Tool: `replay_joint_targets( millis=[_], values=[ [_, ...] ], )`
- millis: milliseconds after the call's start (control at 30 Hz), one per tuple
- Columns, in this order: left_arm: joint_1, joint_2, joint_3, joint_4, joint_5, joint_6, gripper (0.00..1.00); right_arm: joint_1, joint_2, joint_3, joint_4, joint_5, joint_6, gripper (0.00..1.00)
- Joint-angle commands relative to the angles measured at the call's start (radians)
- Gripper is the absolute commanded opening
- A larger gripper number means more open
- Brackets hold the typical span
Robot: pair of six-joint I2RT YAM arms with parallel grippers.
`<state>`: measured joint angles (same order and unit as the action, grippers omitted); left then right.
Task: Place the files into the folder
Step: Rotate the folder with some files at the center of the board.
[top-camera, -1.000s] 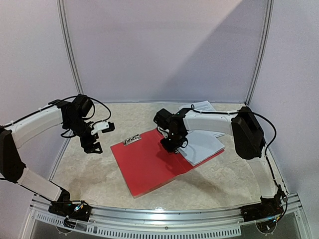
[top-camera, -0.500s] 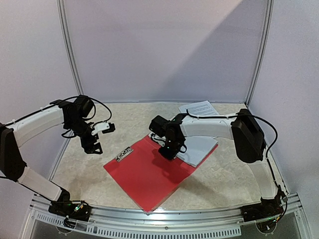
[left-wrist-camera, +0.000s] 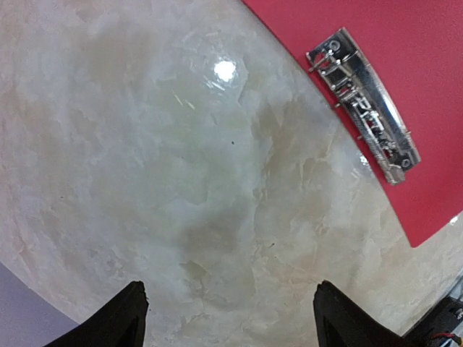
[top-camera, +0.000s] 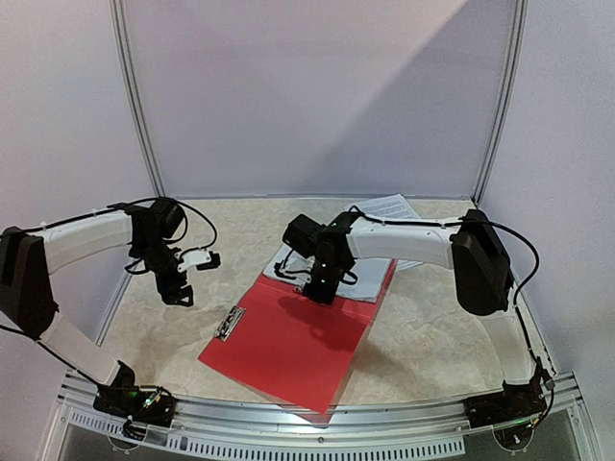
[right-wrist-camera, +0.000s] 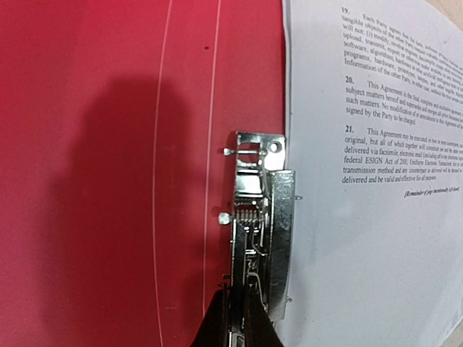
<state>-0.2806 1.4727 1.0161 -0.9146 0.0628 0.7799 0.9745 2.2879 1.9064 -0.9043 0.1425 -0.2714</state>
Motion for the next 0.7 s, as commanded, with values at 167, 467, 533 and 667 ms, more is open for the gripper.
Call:
replay_joint_targets(
  millis=[167,467,533,667],
  values=[
    [-0.059,0.069,-0.147,0.116,-0.040,0.042,0.73,0.005,0.069,0.076,0.153,0.078,-0.312,0.12],
    [-0.194,0.115,-0.226,0.203,-0.131,0.061,0.63,0.003,0.028,0.109,0.243,0.112,-0.252,0.38],
    [-0.214,0.129,-0.217,0.195,-0.118,0.057,0.62,-0.001,-0.022,0.087,0.255,0.096,-0.161,0.42],
    [-0.269,0.158,-0.203,0.191,-0.142,0.074,0.62,-0.048,-0.166,-0.027,0.276,0.041,0.123,0.54]
  ],
)
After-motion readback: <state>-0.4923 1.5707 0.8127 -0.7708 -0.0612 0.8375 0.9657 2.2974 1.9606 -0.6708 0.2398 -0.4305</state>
